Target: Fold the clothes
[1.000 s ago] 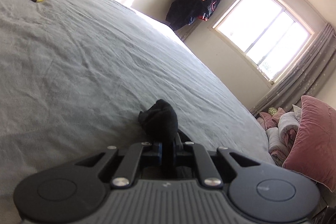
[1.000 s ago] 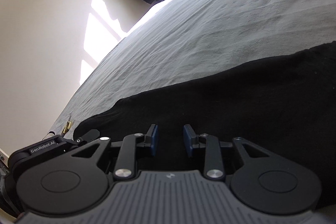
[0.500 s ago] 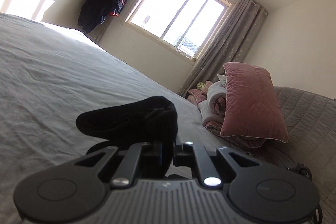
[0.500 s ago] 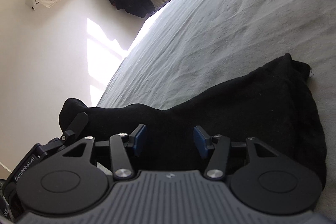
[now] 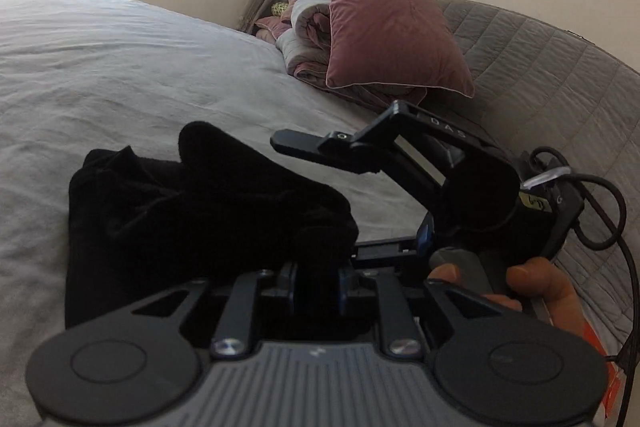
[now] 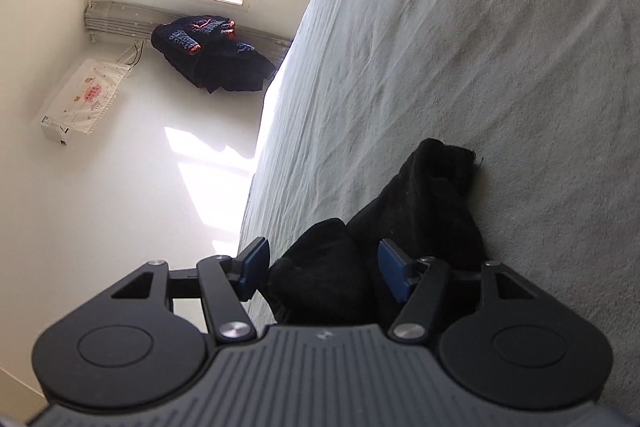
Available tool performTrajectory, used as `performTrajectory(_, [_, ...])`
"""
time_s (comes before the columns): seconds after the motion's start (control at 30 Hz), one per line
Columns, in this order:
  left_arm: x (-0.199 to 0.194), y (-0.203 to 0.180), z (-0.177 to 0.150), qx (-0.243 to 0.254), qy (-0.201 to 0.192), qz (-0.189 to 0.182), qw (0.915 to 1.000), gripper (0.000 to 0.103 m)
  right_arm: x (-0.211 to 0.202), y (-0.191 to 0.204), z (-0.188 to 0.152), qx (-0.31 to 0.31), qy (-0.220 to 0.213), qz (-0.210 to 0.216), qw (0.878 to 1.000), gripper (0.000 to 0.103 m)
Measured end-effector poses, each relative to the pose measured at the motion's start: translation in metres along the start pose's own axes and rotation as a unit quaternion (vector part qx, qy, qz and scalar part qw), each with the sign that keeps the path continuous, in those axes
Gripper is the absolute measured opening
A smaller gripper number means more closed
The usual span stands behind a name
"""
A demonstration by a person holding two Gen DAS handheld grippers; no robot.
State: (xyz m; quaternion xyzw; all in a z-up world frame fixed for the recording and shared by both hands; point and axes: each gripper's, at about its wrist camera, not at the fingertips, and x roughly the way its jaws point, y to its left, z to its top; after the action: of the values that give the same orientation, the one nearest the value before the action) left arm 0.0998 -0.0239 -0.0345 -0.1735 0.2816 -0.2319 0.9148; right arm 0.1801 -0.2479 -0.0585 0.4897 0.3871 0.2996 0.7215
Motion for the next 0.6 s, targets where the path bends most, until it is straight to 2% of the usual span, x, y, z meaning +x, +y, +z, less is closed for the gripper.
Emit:
performTrajectory(0.07, [-0.004, -0.002, 0.0, 0.012, 0.0, -0.021, 0.9997, 0.041, 0.0, 0.0, -0.001, 0.001, 0.005, -0.001, 1.0, 0.065])
performTrajectory(0.17, [-0.017, -0.003, 0.004, 0.025, -0.008, -0.055, 0.9982, 0.05, 0.003, 0.007, -0.003, 0.005, 0.003, 0.0, 1.0, 0.066])
performTrajectory(0.3, [-0.031, 0.01, 0.009, 0.014, -0.003, -0.056, 0.9983, 0.054, 0.005, 0.012, 0.0, 0.01, -0.001, 0.002, 1.0, 0.066])
performTrajectory(0.4, [-0.035, 0.028, 0.01, 0.004, -0.006, -0.029, 0.9995, 0.054, 0.005, 0.013, 0.002, 0.007, 0.001, 0.003, 1.0, 0.066])
performTrajectory(0.47, [-0.033, 0.041, 0.014, -0.017, -0.011, -0.024, 0.9995, 0.054, 0.006, 0.014, 0.004, 0.004, 0.0, 0.002, 1.0, 0.066])
performTrajectory(0.6, [-0.013, 0.054, 0.034, -0.057, -0.023, -0.057, 0.9965, 0.054, 0.004, 0.011, 0.005, 0.002, -0.003, 0.001, 1.0, 0.066])
